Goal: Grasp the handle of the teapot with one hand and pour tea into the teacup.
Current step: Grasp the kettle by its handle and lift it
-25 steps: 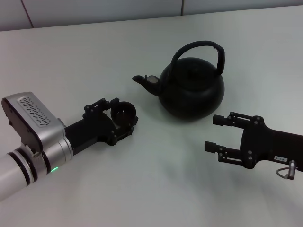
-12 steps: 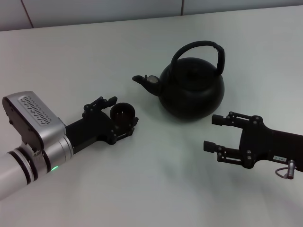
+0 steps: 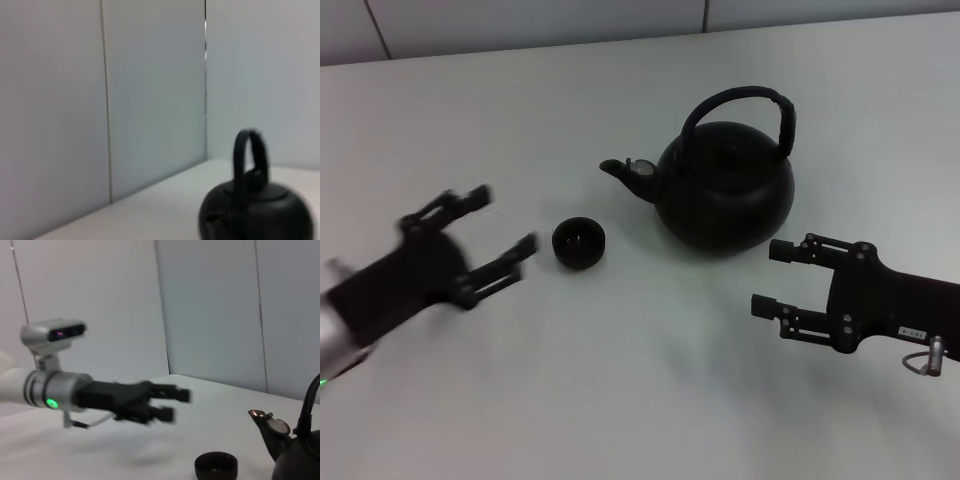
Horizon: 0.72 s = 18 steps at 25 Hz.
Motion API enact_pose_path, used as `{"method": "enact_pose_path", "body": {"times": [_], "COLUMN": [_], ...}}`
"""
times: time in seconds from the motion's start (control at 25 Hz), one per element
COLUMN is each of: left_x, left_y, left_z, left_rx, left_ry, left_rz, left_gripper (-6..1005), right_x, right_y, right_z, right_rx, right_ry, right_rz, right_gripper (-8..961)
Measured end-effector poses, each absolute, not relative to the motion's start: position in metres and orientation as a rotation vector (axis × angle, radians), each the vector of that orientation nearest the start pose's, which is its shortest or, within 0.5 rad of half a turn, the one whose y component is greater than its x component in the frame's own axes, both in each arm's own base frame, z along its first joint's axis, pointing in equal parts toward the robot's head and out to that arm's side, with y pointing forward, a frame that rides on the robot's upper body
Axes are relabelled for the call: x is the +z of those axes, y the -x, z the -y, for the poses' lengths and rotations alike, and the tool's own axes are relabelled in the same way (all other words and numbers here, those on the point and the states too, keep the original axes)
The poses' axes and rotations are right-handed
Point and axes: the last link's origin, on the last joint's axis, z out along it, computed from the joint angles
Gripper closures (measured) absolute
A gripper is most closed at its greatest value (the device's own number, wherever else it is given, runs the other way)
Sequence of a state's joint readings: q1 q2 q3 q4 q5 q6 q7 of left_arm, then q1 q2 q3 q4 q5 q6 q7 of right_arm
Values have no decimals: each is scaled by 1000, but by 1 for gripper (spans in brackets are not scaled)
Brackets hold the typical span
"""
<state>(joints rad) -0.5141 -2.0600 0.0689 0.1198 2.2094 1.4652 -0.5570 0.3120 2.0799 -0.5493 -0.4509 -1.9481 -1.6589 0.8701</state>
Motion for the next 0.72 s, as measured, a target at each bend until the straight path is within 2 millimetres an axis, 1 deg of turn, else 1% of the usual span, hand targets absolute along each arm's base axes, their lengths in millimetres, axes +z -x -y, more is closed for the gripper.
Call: {"method": "enact_pose_path", "body": {"times": [0.04,0.16,0.28,0.4,0.48,0.64,0.72], "left_x": [-34,-6,17,26,28,29,27], "left_y": [302,314,324,331,334,333,336], "left_z": [-285,-260,-238,-227,-224,-222,-220], "left_rx": [-861,-927,-955,-949,-943,-946,-905], "left_ry": [2404,2435,2456,2458,2459,2472,2498], "left_rz": [307,335,368,391,396,392,380], "left_gripper": [194,194,194,194,194,194,194], "right_x": [-14,-14,-12,-11,-11,-11,-11], "right_y": [-321,-321,-322,-322,-322,-322,-322], "right_z": [-244,-245,-246,-246,-247,-247,-247], "right_rx": [836,836,837,837,837,838,839], "right_ry": [2560,2555,2544,2535,2534,2535,2535], "right_rz": [-435,-431,-431,-431,-430,-427,-427], "right_gripper": [260,265,270,275,278,285,288]}}
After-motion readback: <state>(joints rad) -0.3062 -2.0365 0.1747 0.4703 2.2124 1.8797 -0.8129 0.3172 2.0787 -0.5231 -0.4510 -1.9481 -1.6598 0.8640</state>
